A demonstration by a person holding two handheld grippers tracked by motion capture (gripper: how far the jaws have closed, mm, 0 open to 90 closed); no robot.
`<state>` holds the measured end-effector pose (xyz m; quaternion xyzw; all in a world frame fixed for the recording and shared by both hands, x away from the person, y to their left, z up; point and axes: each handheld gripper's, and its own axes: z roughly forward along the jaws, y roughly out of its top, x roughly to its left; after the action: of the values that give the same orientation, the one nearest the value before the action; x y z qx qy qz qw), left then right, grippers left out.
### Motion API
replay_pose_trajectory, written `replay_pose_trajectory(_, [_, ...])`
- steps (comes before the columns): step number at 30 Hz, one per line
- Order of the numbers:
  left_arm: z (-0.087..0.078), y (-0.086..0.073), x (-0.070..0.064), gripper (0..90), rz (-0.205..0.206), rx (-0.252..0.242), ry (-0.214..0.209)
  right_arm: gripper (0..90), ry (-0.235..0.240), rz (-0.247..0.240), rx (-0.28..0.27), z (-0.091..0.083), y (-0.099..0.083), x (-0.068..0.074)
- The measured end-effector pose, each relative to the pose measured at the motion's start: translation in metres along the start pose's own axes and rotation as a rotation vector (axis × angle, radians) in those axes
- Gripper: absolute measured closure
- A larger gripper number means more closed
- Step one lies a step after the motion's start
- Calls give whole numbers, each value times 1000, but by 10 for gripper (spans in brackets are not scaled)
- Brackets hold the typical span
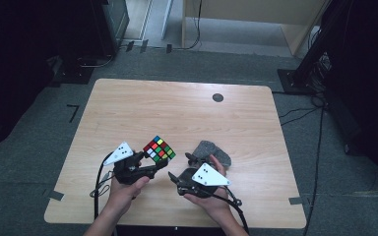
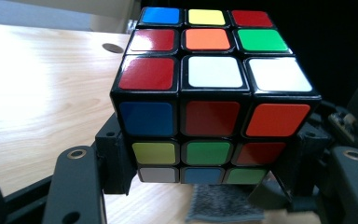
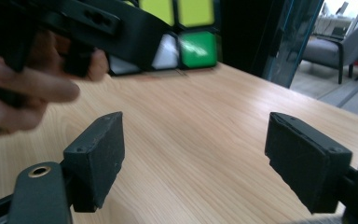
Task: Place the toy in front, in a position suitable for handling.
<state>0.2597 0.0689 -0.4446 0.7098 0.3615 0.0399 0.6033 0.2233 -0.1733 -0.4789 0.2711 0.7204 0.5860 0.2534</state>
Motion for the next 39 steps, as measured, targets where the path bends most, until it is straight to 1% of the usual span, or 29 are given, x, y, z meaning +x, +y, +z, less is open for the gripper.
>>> replay_pose_trajectory(2, [3,-1,-4,343,-2,7,-11,185,-10,5,-28,1,1,3])
replay_pose_trajectory(3, [4,-2,-5,343,-5,10,-16,185,-4,17,-41,2,1,3])
replay_pose_trajectory(5, [8,-3,-8,343,-21,16,-30,186,-2,19,-59,3,0,4])
replay_pose_trajectory(7, [10,-4,-10,343,-45,19,-42,197,-10,0,-72,3,0,6])
replay_pose_trajectory(9, [13,-6,-12,342,-53,26,-49,222,-24,-14,-92,3,-1,7])
replay_pose_trajectory(11, [14,-7,-13,342,-65,30,-63,274,-39,-22,-104,3,-1,9])
replay_pose_trajectory(13, [16,-8,-14,342,-78,29,-69,321,-44,-44,-120,3,-1,10])
replay_pose_trajectory(16, [16,-8,-11,341,-92,34,-77,346,-60,-74,-116,2,-1,12])
replay_pose_trajectory(18, [16,-8,-10,335,-96,37,-81,348,-63,-81,-109,3,-1,12])
replay_pose_trajectory(20, [15,-7,-10,301,-92,25,-77,349,-64,-95,-90,2,-1,12])
replay_pose_trajectory(22, [11,-4,-9,251,-85,1,-70,349,-68,-110,-70,2,-2,11])
replay_pose_trajectory(25, [2,1,-6,206,-48,-45,-43,349,-79,-96,-31,1,-3,6])
replay_pose_trajectory(27, [-4,4,-3,191,-19,-65,-21,350,-92,-75,-17,-1,-3,0])
replay_pose_trajectory(29, [-8,5,0,182,14,-75,5,350,-103,-54,-2,-3,-2,-8])
replay_pose_trajectory(30, [-9,5,2,180,34,-72,20,350,-106,-39,4,-5,-2,-11])
replay_pose_trajectory(33, [-9,2,5,176,120,-37,79,350,-111,11,10,-10,1,-22])
replay_pose_trajectory(34, [-8,1,5,177,144,-23,88,350,-111,26,9,-12,2,-25])
replay_pose_trajectory(35, [-7,-1,5,177,168,-13,98,350,-112,47,13,-15,3,-27])
replay_pose_trajectory(37, [-4,-3,2,179,230,11,120,350,-103,83,16,-18,7,-31])
replay_pose_trajectory(39, [0,-7,-3,178,302,33,141,350,-92,119,21,-21,10,-33])
